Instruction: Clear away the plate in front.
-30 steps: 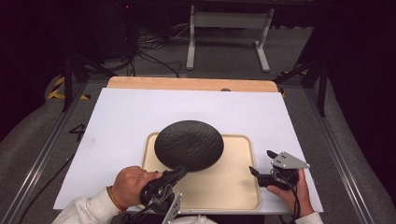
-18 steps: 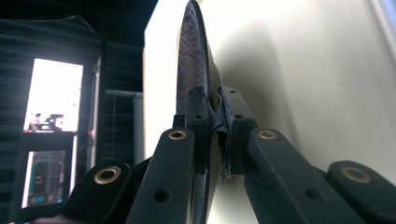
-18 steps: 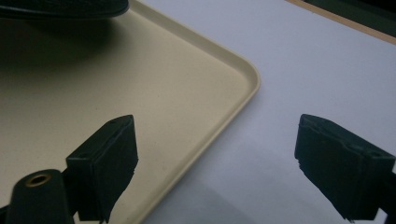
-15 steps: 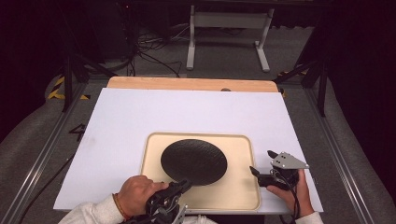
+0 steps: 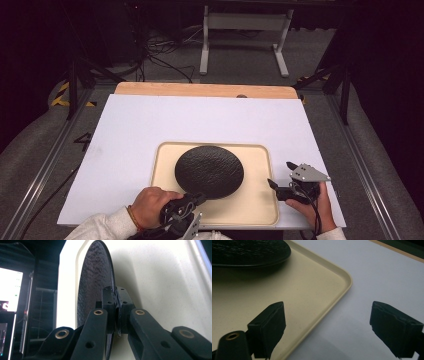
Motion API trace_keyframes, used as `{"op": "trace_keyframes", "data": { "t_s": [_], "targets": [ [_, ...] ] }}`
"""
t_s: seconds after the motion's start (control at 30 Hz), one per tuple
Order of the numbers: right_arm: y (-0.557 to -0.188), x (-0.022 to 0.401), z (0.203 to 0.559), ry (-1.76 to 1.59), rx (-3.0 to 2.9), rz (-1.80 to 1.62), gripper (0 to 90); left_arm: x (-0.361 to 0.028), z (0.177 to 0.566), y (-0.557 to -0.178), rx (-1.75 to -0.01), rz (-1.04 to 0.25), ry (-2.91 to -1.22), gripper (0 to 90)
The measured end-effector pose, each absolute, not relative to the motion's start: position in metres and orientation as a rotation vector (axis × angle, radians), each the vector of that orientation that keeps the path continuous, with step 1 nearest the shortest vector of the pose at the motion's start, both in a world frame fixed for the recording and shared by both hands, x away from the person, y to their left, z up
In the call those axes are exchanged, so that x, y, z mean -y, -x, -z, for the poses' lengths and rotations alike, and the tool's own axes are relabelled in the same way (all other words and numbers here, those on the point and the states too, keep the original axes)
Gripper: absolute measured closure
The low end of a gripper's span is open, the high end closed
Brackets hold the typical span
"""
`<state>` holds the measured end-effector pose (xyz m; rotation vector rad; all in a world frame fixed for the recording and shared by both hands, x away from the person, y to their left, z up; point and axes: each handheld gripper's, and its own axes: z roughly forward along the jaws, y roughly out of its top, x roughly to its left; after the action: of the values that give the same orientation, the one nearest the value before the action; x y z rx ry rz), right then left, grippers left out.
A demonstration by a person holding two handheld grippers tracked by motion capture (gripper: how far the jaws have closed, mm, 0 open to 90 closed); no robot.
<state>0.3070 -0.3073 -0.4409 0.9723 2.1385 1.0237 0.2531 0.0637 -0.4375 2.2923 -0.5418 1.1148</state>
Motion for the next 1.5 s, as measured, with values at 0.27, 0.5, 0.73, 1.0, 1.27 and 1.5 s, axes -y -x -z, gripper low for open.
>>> {"op": "trace_keyframes", "data": {
  "t_s": [0.27,0.5,0.73,1.0,1.27,1.5],
  "targets": [
    [-0.308,0.305,0.444,-0.96,-2.16,-1.015,13.9,-0.061,0.439,-0.263,0.509,-1.035,-2.289,85.6],
    [-0.308,0.306,0.445,-0.97,-2.16,-1.028,13.9,-0.056,0.444,-0.271,0.461,-0.894,-2.315,82.1],
    [-0.307,0.306,0.445,-0.972,-2.16,-1.032,13.9,-0.053,0.452,-0.273,0.466,-0.832,-2.362,78.4],
    [-0.307,0.307,0.446,-0.975,-2.158,-1.034,13.6,-0.055,0.455,-0.278,0.422,-0.751,-2.408,74.5],
    [-0.307,0.307,0.445,-0.977,-2.157,-1.038,13.6,-0.057,0.454,-0.279,0.378,-0.693,-2.39,72.6],
    [-0.307,0.306,0.445,-0.973,-2.16,-1.037,13.5,-0.058,0.451,-0.279,0.361,-0.674,-2.379,69.9]
  ]
}}
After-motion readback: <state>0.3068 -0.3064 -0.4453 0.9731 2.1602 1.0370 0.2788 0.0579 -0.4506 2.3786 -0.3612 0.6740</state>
